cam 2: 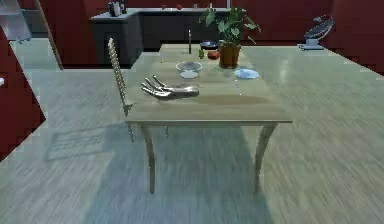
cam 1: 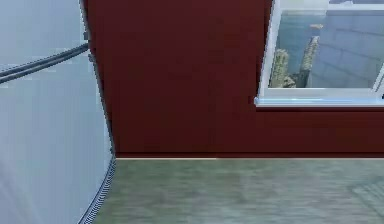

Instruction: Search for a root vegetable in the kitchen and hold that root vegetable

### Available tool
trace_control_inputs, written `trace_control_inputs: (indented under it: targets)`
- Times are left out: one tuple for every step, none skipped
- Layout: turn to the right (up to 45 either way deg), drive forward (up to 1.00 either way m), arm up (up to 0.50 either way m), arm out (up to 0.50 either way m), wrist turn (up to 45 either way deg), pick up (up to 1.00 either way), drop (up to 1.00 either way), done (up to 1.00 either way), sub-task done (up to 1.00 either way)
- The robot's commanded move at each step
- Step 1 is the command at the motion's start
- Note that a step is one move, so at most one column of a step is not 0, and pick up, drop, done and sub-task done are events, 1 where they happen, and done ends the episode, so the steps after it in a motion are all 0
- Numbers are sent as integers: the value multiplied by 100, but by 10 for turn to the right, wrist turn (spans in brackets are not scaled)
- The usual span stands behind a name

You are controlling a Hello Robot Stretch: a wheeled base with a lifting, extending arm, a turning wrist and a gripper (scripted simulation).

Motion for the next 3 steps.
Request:
trace_control_inputs:
  targets:
    - [450, 0, 0, 0, 0, 0, 0, 0, 0]
    - [450, 0, 0, 0, 0, 0, 0, 0, 0]
    - [450, 0, 0, 0, 0, 0, 0, 0, 0]
